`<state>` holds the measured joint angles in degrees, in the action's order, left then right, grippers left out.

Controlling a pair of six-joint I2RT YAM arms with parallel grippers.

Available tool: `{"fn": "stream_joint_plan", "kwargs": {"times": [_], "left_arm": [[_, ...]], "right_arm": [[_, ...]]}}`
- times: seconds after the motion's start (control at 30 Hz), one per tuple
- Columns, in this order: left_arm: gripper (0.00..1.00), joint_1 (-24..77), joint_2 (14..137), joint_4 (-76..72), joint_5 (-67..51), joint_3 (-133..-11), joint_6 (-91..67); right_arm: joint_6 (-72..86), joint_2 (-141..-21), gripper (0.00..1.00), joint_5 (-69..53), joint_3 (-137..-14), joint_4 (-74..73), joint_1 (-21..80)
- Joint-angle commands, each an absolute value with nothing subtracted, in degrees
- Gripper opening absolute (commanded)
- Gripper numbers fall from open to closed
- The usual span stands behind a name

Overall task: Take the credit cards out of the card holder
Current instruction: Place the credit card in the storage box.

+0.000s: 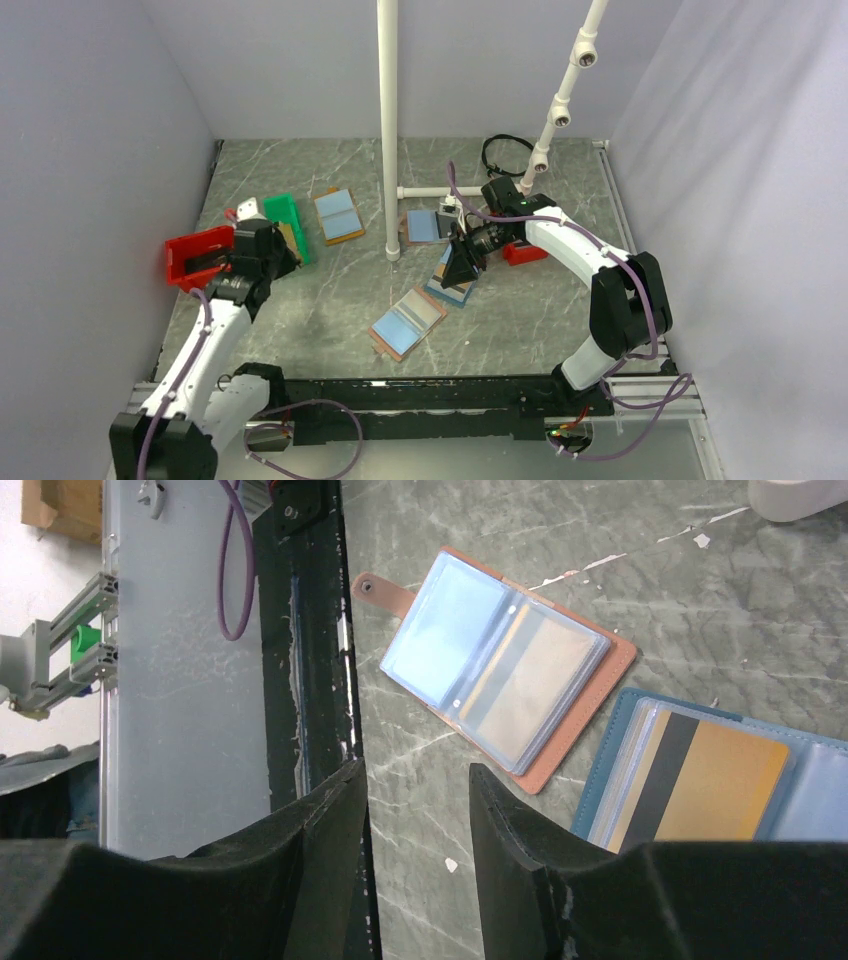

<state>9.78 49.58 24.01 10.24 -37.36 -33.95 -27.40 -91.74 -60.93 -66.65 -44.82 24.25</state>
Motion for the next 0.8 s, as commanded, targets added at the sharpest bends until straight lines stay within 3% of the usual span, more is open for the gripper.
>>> {"fn": "stream_joint_plan", "kwargs": {"times": [0.0, 0.23, 0.77], "left_arm": [[0.0, 1.74, 54.18, 16.4, 3.1, -40.75, -31.06], [0.0, -7.76, 62.14, 10.39, -3.73, -43.02, -32.2], [0.0, -14.83, 77.73, 4.82, -10.82, -48.19, -35.94]], "right_arm": [[-27.58, -89.57, 0.45, -61.64, -66.52, -43.37, 24.26], [-27.94, -89.49, 0.45, -62.14, -66.68, -43.76, 24.26], [-28.03, -89.17, 0.45, -62.58, -66.53, -43.81, 24.26]]}}
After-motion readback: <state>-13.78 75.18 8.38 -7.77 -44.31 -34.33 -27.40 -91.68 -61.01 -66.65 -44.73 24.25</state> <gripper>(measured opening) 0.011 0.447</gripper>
